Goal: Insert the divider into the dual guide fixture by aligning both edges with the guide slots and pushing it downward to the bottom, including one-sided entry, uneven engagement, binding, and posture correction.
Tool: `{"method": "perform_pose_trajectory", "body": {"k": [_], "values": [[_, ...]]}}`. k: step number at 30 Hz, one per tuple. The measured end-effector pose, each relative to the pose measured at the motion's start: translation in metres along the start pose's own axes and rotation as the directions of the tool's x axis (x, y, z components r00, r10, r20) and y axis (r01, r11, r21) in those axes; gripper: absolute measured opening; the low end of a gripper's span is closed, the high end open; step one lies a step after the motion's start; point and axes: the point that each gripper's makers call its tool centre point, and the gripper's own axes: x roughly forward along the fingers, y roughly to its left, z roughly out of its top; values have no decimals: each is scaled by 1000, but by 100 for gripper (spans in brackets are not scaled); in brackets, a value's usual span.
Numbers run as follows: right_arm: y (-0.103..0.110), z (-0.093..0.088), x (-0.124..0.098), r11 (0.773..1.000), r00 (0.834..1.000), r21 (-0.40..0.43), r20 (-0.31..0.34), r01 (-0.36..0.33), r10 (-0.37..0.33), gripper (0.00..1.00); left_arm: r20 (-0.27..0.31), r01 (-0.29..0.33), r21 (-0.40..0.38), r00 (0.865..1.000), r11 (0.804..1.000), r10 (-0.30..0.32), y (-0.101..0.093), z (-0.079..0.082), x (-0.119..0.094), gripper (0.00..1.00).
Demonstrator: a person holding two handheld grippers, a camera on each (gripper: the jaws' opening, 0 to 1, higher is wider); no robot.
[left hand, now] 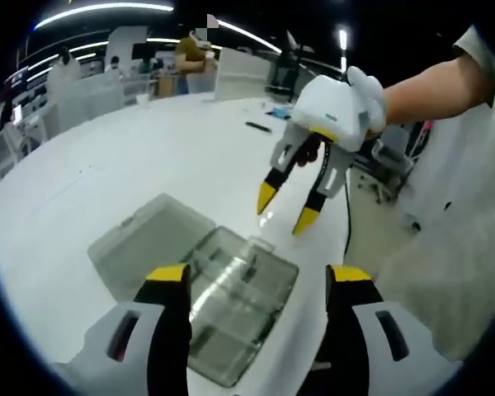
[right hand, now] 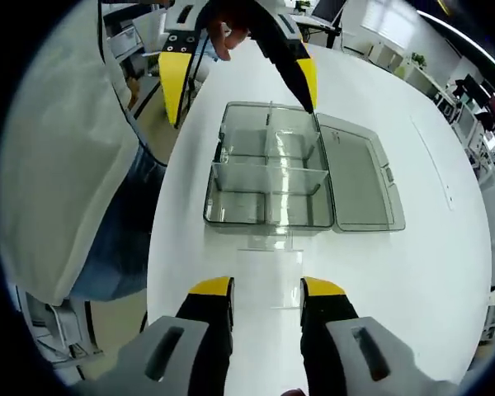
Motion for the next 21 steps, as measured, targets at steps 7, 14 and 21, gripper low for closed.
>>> {"method": "perform_pose_trajectory", "body": {"k": [7, 14, 21], "values": [[1, 13, -4, 1000, 1000, -19, 24, 20, -20, 26, 6, 5, -44, 1000, 999, -4, -2, -1, 3, 57], [1, 33, -12, 998, 998, -43, 52, 41, -39, 26, 22, 19, -115, 1000, 993, -17, -7, -1, 6, 53], [1, 48, -17, 997, 995, -56, 78, 60, -55, 26, 58, 24, -188, 998, 982, -13, -5, 6, 3, 49]]}}
